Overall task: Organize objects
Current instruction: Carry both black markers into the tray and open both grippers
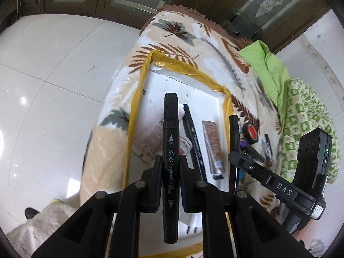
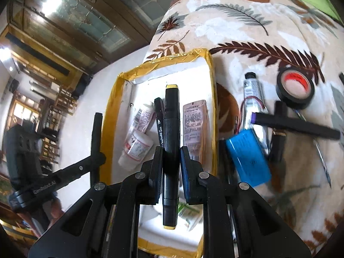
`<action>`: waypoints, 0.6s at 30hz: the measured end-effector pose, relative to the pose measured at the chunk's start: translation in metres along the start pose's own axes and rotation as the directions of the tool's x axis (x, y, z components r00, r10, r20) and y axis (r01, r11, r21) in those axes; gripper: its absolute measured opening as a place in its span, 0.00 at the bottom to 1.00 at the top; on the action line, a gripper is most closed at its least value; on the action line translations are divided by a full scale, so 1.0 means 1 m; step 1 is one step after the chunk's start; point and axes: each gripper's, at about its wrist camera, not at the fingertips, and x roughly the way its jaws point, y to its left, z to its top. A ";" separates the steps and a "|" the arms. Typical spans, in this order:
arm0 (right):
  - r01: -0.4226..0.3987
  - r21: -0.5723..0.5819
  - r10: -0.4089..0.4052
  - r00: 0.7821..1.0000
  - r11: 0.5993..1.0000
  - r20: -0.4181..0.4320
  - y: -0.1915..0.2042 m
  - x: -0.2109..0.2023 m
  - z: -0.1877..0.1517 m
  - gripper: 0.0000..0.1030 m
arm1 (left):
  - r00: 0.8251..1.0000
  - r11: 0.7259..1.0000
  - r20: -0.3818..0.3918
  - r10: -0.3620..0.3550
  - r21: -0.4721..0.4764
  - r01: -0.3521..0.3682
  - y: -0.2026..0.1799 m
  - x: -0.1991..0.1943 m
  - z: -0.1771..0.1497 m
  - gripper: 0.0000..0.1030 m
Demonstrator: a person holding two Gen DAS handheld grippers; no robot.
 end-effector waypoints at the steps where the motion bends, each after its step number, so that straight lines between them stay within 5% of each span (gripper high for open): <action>1: 0.004 -0.007 -0.004 1.000 1.000 -0.004 0.000 0.004 0.002 0.15 | 1.000 1.000 -0.007 0.009 0.002 -0.009 0.001 0.002 0.003 0.12; 12: 0.070 -0.090 -0.074 0.996 0.994 -0.045 0.013 0.040 0.015 0.15 | 0.978 0.967 -0.082 0.194 0.186 -0.176 -0.011 0.052 0.026 0.12; 18: 0.070 -0.133 -0.080 0.994 0.989 -0.072 0.024 0.048 0.007 0.15 | 0.973 0.950 -0.118 0.200 0.266 -0.163 -0.029 0.057 0.010 0.13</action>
